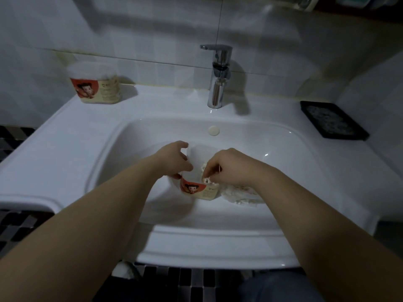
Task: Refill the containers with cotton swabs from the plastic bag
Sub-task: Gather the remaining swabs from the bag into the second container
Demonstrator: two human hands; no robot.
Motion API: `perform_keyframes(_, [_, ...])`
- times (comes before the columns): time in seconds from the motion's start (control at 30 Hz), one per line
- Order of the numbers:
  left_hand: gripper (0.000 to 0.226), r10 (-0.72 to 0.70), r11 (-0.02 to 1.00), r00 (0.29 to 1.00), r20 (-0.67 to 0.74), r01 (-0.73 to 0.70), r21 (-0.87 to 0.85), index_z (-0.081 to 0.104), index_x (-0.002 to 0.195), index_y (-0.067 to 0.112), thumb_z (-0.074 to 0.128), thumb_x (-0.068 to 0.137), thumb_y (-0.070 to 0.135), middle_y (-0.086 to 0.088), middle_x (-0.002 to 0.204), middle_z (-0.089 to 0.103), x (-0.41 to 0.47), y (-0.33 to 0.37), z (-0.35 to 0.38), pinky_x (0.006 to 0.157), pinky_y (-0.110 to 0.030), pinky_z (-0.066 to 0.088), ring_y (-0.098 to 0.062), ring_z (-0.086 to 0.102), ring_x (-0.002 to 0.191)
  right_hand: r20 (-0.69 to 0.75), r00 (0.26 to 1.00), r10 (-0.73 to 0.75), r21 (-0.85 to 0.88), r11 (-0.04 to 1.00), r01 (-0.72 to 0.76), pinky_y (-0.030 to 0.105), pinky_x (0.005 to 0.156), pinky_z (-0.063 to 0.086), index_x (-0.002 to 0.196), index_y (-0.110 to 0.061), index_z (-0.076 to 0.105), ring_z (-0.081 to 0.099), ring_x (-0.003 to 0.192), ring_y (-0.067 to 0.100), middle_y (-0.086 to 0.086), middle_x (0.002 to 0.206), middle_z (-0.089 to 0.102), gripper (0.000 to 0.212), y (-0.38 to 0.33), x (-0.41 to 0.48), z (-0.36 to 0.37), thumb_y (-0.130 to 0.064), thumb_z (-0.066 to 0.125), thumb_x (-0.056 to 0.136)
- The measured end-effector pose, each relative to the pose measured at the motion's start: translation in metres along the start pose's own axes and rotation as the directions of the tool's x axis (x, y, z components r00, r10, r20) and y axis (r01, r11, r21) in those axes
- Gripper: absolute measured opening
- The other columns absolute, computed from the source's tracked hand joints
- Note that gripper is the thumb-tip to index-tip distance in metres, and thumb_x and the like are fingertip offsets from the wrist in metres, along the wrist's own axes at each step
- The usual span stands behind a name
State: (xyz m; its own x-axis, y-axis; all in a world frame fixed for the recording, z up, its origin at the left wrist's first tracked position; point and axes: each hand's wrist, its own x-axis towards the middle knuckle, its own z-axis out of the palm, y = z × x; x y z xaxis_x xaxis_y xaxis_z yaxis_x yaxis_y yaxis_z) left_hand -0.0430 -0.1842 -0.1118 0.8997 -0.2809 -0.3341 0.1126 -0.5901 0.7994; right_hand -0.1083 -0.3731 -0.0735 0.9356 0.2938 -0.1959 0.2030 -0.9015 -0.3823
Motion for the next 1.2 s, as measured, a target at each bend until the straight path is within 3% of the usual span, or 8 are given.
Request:
perform_keyframes(0.13, [0.079,-0.005,1.000,1.000,-0.012,0.005,-0.006,0.037,0.154,0.018,0.075,0.087,0.004,0.002,0.102,0.063,0.000,0.001,0.001,0.061,-0.032,0.061,-0.028,0.065,0.107,-0.105,0.994,0.028,-0.063,0.997,-0.034,0.022,0.066,0.047,0.091,-0.028,0.073,0.061,0.081,0.006,-0.016,0.083,0.061,0.011,0.004,0.002,0.002,-0.020,0.073,0.085])
perform_keyframes(0.23, [0.079,-0.011,1.000,1.000,-0.010,0.011,0.003,0.036,0.155,0.019,0.075,0.088,0.006,0.001,0.106,0.064,-0.001,0.001,0.001,0.064,-0.034,0.062,-0.029,0.065,0.107,-0.071,0.997,0.035,-0.033,0.999,-0.038,0.019,0.067,0.048,0.093,-0.024,0.077,0.063,0.082,0.005,-0.014,0.087,0.066,0.011,0.005,0.001,0.002,-0.017,0.070,0.088])
perform_keyframes(0.37, [0.074,-0.019,0.999,0.999,-0.035,0.020,0.039,0.034,0.156,0.020,0.072,0.092,0.015,-0.002,0.118,0.061,-0.002,0.001,0.003,0.074,-0.041,0.064,-0.030,0.063,0.111,-0.069,0.998,0.012,0.004,1.000,-0.011,0.013,0.068,0.041,0.102,-0.025,0.080,0.060,0.083,0.000,-0.012,0.099,0.072,0.020,0.001,-0.005,-0.003,-0.017,0.063,0.094])
perform_keyframes(0.53, [0.068,0.007,0.987,0.991,-0.132,0.014,0.158,0.036,0.155,0.019,0.064,0.096,0.039,-0.006,0.140,0.059,-0.007,0.007,0.005,0.087,-0.040,0.059,-0.030,0.063,0.114,-0.194,0.973,0.129,0.036,0.992,-0.124,0.032,0.077,0.059,0.095,-0.019,0.078,0.070,0.081,0.016,0.000,0.098,0.075,0.026,-0.002,-0.017,-0.035,-0.016,0.052,0.094])
perform_keyframes(0.67, [0.054,0.163,0.956,0.942,-0.294,-0.078,0.281,0.051,0.146,0.017,0.061,0.097,0.035,-0.010,0.140,0.058,-0.014,0.019,0.002,0.095,-0.029,0.043,-0.028,0.059,0.122,0.006,0.955,0.297,-0.097,0.950,-0.296,0.041,0.076,0.064,0.093,-0.007,0.076,0.076,0.074,0.026,0.011,0.080,0.077,0.024,0.008,-0.030,-0.050,-0.008,0.053,0.089])
perform_keyframes(0.8, [0.040,0.324,0.908,0.915,-0.241,-0.229,0.351,0.062,0.135,0.020,0.059,0.097,0.030,-0.002,0.129,0.064,-0.030,0.045,0.014,0.095,-0.029,0.046,-0.020,0.063,0.112,0.060,0.968,0.242,-0.154,0.961,-0.231,0.032,0.077,0.058,0.107,-0.016,0.078,0.070,0.093,0.022,0.002,0.107,0.076,0.031,0.022,-0.032,-0.029,-0.004,0.056,0.088])
perform_keyframes(0.97, [0.031,0.394,0.843,0.918,-0.050,-0.339,0.418,0.068,0.127,0.020,0.059,0.097,0.026,0.001,0.123,0.069,-0.040,0.068,0.037,0.092,-0.020,0.044,-0.015,0.064,0.110,0.066,0.978,0.197,-0.226,0.958,-0.178,0.027,0.057,0.040,0.062,-0.023,0.060,0.059,0.068,0.021,-0.001,0.068,0.060,0.025,0.033,-0.029,-0.010,-0.014,0.060,0.086])
perform_keyframes(1.2, [0.028,0.387,0.880,0.921,-0.042,-0.355,0.316,0.071,0.120,0.024,0.056,0.097,0.021,0.007,0.108,0.067,-0.030,0.080,0.054,0.083,-0.018,0.045,-0.011,0.064,0.099,0.056,0.972,0.227,-0.303,0.932,-0.200,0.030,0.057,0.039,0.057,-0.017,0.046,0.048,0.060,0.018,-0.001,0.059,0.048,0.032,0.037,-0.033,-0.009,-0.020,0.065,0.083])
